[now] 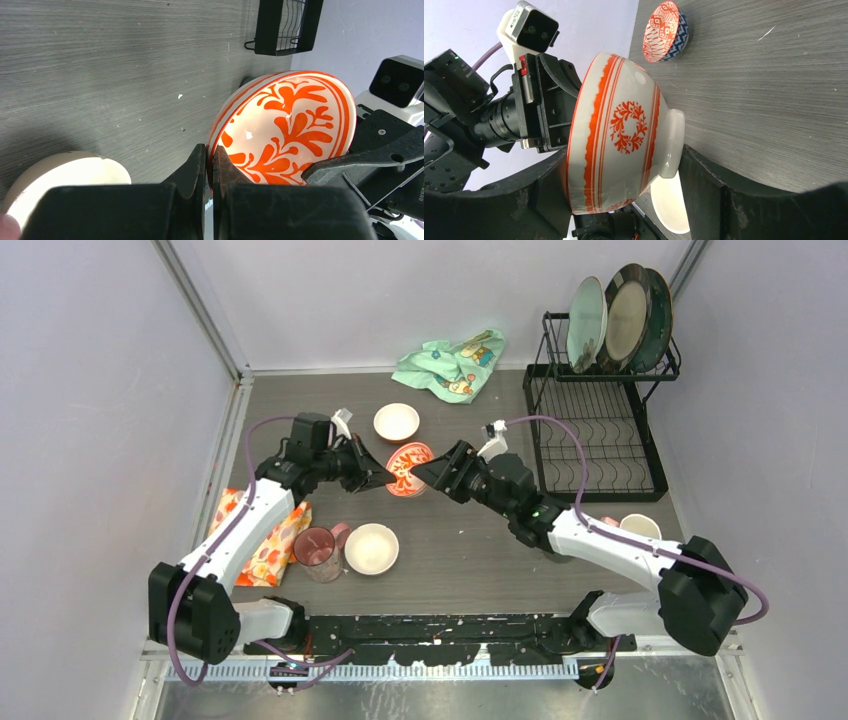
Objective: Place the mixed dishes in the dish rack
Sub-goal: Turn the bowl upside down on the dish rack.
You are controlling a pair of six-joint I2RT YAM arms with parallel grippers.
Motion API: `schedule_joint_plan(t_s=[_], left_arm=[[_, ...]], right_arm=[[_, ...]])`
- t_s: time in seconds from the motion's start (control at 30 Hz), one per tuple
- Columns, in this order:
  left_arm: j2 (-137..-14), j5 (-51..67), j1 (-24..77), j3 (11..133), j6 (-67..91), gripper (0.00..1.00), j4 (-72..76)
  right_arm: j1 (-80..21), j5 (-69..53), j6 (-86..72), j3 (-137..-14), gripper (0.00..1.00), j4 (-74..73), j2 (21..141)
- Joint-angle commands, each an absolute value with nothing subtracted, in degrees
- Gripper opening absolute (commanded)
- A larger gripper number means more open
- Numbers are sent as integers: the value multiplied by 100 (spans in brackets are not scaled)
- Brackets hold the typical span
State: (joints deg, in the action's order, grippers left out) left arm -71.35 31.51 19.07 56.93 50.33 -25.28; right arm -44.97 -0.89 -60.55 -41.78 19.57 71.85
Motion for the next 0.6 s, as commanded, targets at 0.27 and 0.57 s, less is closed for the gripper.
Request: schedule_joint_plan(t_s=[0.27, 0.57], left_arm=[[-7359, 3234, 1916, 5686, 4675, 17, -2413], [-7499, 3110, 1916, 5668, 4530, 33, -2499]], right_arm=[[-4489, 623, -6270, -4282, 63, 2610, 7453], [-4321, 605, -6528, -4141, 62, 3099, 7734]])
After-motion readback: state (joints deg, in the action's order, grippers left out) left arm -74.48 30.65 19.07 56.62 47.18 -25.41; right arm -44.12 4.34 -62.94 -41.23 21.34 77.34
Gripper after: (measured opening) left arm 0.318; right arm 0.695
